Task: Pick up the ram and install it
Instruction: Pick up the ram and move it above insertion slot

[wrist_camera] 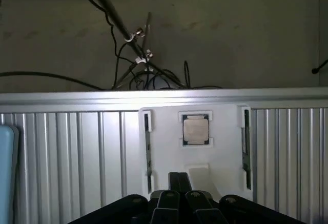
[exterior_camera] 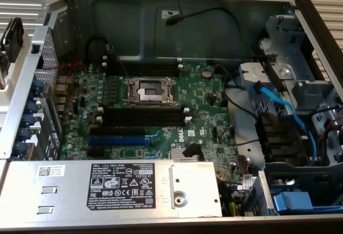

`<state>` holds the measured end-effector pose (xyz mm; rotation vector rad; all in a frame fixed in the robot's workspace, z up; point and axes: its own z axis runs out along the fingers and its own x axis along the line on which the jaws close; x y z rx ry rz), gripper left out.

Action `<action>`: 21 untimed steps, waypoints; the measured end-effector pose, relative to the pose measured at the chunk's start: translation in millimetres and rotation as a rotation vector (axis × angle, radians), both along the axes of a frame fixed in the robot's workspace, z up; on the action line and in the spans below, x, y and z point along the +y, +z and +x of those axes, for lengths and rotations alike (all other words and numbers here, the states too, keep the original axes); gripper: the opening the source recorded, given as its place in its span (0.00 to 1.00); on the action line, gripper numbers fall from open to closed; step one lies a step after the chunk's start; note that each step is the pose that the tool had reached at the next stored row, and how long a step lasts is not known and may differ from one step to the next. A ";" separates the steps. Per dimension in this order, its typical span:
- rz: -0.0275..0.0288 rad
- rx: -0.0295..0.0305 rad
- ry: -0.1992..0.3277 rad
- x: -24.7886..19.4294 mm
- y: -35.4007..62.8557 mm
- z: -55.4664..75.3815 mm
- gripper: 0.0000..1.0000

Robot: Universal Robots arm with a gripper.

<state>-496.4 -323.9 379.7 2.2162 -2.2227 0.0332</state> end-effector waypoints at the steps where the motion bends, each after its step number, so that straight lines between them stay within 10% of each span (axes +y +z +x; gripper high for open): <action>1: -0.0001 -0.0002 0.016 0.0 -0.7 0.0 0.10; 16: -0.0041 -0.0001 0.108 -2.5 -14.7 0.2 0.10; 21: 0.0147 -0.0017 0.098 -10.6 -20.3 0.7 0.10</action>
